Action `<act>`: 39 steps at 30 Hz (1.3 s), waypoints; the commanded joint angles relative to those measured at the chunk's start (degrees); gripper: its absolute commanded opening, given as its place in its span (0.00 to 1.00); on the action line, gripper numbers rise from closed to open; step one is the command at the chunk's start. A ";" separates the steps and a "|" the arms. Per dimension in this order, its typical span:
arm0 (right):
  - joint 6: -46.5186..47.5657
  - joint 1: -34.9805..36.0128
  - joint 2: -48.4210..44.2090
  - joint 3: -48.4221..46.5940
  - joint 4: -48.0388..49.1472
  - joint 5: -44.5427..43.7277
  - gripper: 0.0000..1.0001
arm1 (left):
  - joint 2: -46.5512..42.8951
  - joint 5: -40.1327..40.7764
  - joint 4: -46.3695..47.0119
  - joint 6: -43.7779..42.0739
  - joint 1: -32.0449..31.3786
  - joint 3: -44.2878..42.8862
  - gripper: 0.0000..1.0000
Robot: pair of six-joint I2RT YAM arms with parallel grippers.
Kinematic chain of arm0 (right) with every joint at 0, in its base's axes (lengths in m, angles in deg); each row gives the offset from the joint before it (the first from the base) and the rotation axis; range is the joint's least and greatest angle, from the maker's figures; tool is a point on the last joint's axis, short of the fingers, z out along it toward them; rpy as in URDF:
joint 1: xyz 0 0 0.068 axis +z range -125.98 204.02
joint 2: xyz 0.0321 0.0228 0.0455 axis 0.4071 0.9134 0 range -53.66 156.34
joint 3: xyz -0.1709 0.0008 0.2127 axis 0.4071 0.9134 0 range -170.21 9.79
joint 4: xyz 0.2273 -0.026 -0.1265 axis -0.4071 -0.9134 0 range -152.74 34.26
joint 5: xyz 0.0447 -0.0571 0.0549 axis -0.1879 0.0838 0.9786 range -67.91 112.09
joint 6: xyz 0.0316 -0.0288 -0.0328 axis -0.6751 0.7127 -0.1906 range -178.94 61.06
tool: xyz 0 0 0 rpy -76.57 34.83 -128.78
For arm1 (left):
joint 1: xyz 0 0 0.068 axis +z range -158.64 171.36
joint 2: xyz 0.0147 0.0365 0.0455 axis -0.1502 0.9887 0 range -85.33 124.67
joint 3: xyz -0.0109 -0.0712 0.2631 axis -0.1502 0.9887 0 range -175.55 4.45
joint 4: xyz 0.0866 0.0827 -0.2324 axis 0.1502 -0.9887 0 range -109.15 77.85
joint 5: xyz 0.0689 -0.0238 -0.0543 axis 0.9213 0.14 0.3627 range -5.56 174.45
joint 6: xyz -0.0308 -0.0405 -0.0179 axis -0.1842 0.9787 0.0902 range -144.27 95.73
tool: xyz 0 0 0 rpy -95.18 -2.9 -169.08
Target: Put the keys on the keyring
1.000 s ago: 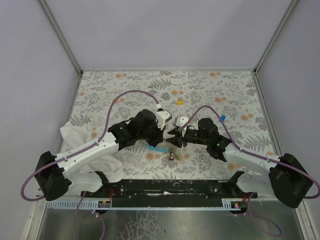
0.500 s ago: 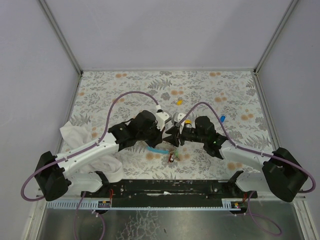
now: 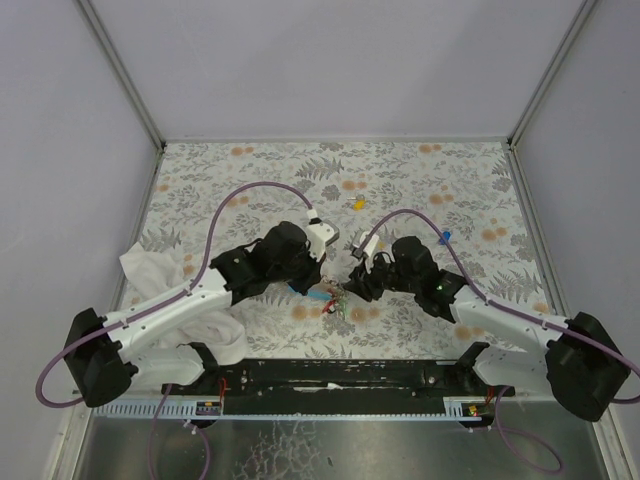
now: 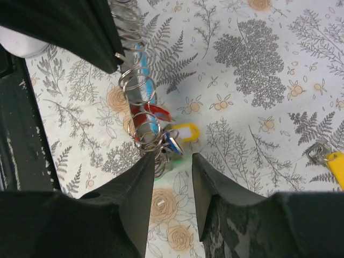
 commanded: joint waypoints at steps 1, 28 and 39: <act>1.87 -0.27 -3.92 -0.76 -1.81 1.52 0.41 | 0.43 -0.98 2.42 -2.40 -0.43 -1.69 0.00; 20.21 -4.91 12.21 -9.12 6.24 36.15 0.65 | -3.14 -9.77 1.72 -9.82 -0.38 0.70 0.00; 16.13 -4.96 11.52 -8.57 5.80 37.89 0.29 | -5.51 -1.62 6.04 -5.58 -0.41 2.22 0.00</act>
